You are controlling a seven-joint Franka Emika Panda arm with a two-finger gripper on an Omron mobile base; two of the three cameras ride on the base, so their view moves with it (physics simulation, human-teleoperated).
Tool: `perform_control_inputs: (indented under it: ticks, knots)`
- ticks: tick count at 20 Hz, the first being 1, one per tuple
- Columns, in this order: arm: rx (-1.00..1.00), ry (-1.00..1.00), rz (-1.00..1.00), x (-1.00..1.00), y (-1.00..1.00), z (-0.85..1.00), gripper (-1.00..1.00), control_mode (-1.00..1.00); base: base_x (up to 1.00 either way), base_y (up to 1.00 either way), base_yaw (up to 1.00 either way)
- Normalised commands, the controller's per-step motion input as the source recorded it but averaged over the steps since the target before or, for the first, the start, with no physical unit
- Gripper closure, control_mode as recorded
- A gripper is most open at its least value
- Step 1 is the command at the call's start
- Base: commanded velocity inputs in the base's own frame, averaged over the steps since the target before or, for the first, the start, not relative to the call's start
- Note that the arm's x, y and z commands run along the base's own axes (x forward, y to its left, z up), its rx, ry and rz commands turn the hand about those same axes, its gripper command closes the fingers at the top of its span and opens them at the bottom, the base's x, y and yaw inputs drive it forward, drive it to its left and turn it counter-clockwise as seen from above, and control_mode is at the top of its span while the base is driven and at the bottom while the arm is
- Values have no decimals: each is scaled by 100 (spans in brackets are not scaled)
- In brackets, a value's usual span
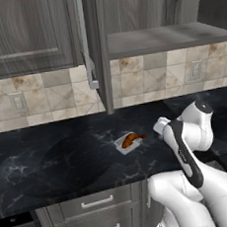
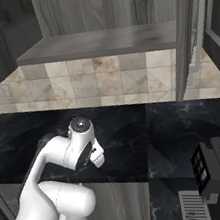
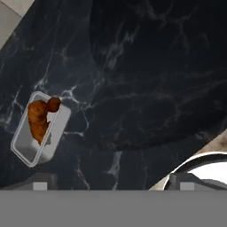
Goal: Retrieve the tupperware from the cabinet, then place the raw meat into the tupperware to avoid contamination.
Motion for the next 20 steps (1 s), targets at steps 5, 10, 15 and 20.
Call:
perform_control_inputs:
  ticks: [5, 10, 15, 20]
  knots:
    - [-23, 0, 37, -4, -1, 57, -100, -100, 0, 0, 0]
    - [-33, 8, 24, 0, -15, 46, -100, -100, 0, 0, 0]
    - [-34, 9, 10, -11, -27, 28, -100, -100, 0, 0, 0]
    - [-19, -2, 6, -31, -28, 43, -100, -100, 0, 0, 0]
